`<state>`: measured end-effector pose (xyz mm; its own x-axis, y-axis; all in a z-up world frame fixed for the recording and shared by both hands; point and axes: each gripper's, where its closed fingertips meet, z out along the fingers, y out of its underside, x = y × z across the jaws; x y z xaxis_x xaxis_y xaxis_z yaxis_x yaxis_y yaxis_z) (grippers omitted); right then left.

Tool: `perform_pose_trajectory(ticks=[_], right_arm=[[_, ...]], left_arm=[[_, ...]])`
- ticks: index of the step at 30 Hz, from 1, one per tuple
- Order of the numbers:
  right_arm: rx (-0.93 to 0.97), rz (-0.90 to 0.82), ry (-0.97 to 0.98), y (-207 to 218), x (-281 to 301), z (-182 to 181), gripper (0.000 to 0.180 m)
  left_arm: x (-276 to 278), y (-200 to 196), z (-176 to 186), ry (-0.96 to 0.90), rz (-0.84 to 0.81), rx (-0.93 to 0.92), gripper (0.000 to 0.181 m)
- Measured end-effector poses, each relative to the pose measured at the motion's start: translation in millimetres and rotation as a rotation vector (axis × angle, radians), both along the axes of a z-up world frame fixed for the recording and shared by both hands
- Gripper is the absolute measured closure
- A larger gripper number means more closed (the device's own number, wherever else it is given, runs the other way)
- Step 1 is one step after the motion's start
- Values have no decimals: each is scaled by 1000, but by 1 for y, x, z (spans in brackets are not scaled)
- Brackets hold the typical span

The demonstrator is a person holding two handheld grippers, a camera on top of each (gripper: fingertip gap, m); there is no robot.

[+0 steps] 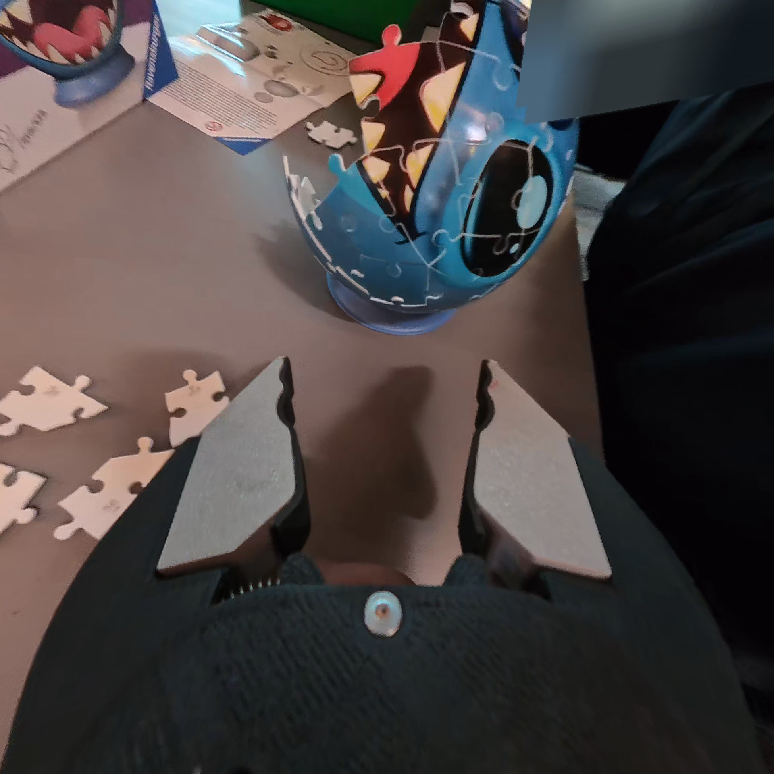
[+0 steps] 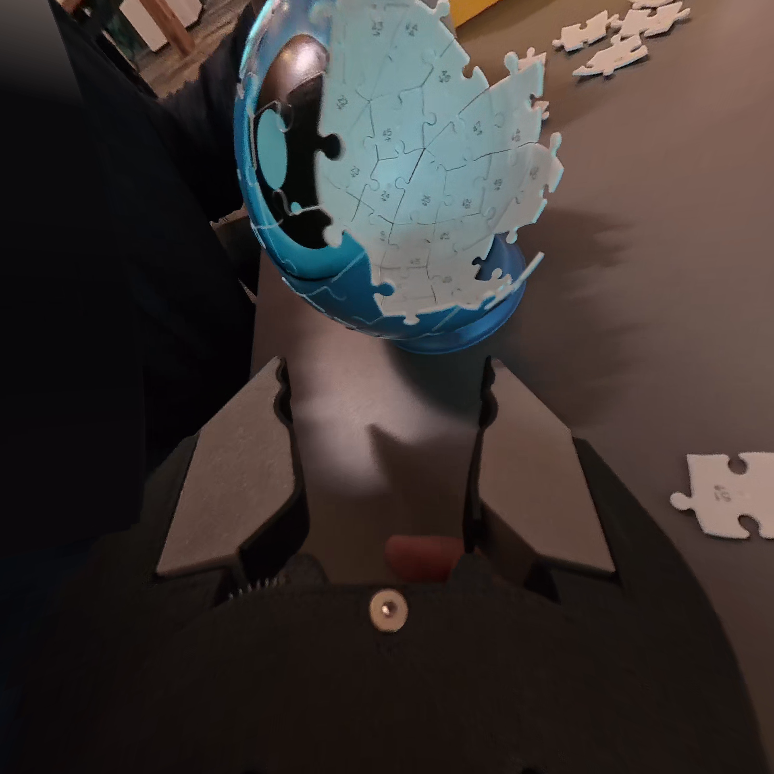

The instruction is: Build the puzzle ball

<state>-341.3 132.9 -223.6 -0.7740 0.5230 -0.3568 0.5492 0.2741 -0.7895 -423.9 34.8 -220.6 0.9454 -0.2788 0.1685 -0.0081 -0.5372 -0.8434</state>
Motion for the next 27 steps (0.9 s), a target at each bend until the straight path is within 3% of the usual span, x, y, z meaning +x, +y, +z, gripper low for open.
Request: perform_pose_trajectory(ticks=[5,10,17,27], right_arm=[[20,-18,128,-4,-7,9,76],[54,-100,221,-10,-13,13,62],[66,-180,228,-18,-23,14,68],[-6,-241,172,-18,-28,20,73]], left_arm=[[-4,15,1,170,44,43,85],[9,27,3,145,-4,57,76],[24,40,13,61,-67,93,86],[29,41,14,43,-10,3,83]])
